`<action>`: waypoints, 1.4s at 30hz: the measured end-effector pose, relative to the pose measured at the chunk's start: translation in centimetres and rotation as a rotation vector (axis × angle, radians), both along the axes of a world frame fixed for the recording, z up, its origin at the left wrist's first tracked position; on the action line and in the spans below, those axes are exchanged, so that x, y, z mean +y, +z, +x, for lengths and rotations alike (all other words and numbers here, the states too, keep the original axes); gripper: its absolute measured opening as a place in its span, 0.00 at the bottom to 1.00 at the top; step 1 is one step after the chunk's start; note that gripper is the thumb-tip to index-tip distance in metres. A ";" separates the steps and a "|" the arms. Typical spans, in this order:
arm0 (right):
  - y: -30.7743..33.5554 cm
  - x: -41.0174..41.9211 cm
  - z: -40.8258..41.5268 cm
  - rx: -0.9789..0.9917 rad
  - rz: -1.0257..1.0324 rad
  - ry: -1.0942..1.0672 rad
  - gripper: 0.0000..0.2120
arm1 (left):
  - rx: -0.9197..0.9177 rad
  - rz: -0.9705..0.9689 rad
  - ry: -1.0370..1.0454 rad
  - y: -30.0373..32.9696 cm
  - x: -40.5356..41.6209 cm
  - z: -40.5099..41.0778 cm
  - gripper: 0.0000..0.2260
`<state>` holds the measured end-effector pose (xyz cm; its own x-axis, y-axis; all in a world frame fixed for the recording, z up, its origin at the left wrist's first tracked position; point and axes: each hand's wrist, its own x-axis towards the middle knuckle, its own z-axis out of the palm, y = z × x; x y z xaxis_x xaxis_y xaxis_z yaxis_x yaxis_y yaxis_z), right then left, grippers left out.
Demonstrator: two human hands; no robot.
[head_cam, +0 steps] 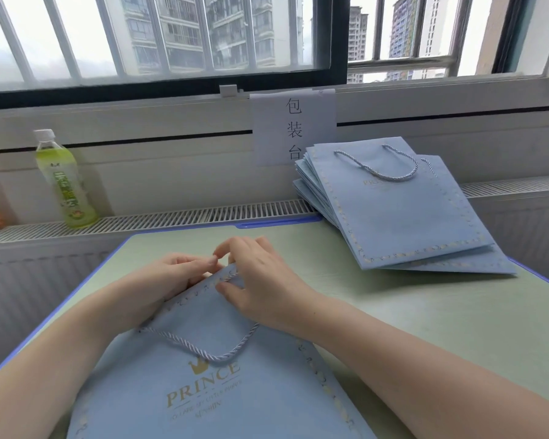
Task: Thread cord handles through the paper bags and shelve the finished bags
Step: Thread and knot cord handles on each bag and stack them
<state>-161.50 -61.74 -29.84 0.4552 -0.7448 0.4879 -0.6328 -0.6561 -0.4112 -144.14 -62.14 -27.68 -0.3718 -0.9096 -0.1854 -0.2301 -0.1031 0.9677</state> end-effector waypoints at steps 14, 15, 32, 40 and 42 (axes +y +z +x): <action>0.7 -0.3 -0.2 -0.009 0.071 -0.036 0.18 | 0.076 -0.070 -0.048 0.0 0.2 0.0 0.07; 0.7 -0.3 -0.2 -0.024 0.074 -0.027 0.18 | 0.088 -0.073 -0.051 0.0 0.1 0.0 0.07; 1.0 0.3 -0.1 -0.092 0.077 0.138 0.16 | 0.159 0.160 -0.199 -0.1 -0.8 1.9 0.22; 0.8 -0.2 -0.6 -0.137 0.157 0.144 0.12 | 0.084 0.012 -0.066 0.0 -0.7 1.3 0.26; 0.7 -0.5 -0.8 -0.161 0.193 0.142 0.12 | 0.035 -0.080 0.007 0.1 -0.7 1.2 0.19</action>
